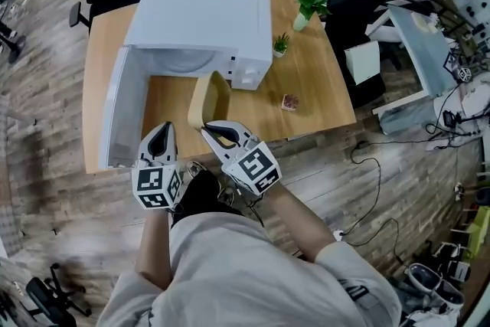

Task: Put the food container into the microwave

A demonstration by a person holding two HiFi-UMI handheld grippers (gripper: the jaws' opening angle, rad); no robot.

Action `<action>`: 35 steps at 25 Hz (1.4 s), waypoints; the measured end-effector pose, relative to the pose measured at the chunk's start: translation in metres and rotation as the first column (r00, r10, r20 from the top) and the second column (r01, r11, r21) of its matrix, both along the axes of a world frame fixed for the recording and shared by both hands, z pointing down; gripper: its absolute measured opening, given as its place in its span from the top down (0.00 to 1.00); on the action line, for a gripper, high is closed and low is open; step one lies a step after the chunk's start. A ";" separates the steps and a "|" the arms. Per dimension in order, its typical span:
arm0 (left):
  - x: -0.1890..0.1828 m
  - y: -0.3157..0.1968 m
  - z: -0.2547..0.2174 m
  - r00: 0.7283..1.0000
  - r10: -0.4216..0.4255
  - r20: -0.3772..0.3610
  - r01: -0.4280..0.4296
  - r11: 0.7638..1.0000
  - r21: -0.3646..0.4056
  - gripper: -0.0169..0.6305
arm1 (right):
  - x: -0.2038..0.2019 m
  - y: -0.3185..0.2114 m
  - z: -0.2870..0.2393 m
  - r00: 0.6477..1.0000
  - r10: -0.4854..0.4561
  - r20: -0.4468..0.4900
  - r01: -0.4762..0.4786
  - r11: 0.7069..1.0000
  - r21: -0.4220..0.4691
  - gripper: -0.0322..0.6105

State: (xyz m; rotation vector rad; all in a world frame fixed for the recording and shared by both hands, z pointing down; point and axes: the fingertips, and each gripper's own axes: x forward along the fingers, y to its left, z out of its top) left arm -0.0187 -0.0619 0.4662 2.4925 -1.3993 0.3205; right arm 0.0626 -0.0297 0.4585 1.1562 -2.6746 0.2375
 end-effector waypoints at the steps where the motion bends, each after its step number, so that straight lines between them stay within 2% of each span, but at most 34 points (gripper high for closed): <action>1: -0.001 -0.006 0.003 1.000 -0.003 -0.001 0.003 1.000 -0.004 0.95 | -0.002 -0.007 0.002 1.000 -0.007 -0.003 0.007 1.000 -0.005 0.93; 7: -0.011 -0.054 0.021 1.000 -0.023 -0.003 0.022 0.998 -0.054 0.95 | -0.014 -0.050 0.021 0.998 -0.052 -0.022 0.051 0.997 -0.061 0.93; 12: -0.014 -0.076 0.032 1.000 -0.006 0.028 0.008 0.997 -0.082 0.95 | -0.025 -0.079 0.031 0.995 -0.087 -0.044 0.082 0.991 -0.106 0.93; 17: -0.013 -0.091 0.043 1.000 -0.007 0.000 0.007 0.994 -0.110 0.95 | -0.026 -0.103 0.043 0.991 -0.110 -0.081 0.098 0.985 -0.141 0.93; 26: -0.036 -0.088 0.063 0.988 -0.152 -0.029 0.146 0.977 -0.153 0.95 | -0.043 -0.118 0.061 0.958 -0.247 -0.147 0.218 0.958 -0.188 0.93; 30: -0.039 -0.082 0.067 0.977 -0.211 -0.033 0.204 0.966 -0.157 0.95 | -0.044 -0.122 0.066 0.933 -0.295 -0.205 0.257 0.947 -0.192 0.93; 35: -0.041 -0.074 0.075 0.962 -0.269 -0.037 0.259 0.951 -0.167 0.95 | -0.051 -0.125 0.069 0.907 -0.349 -0.234 0.306 0.930 -0.202 0.93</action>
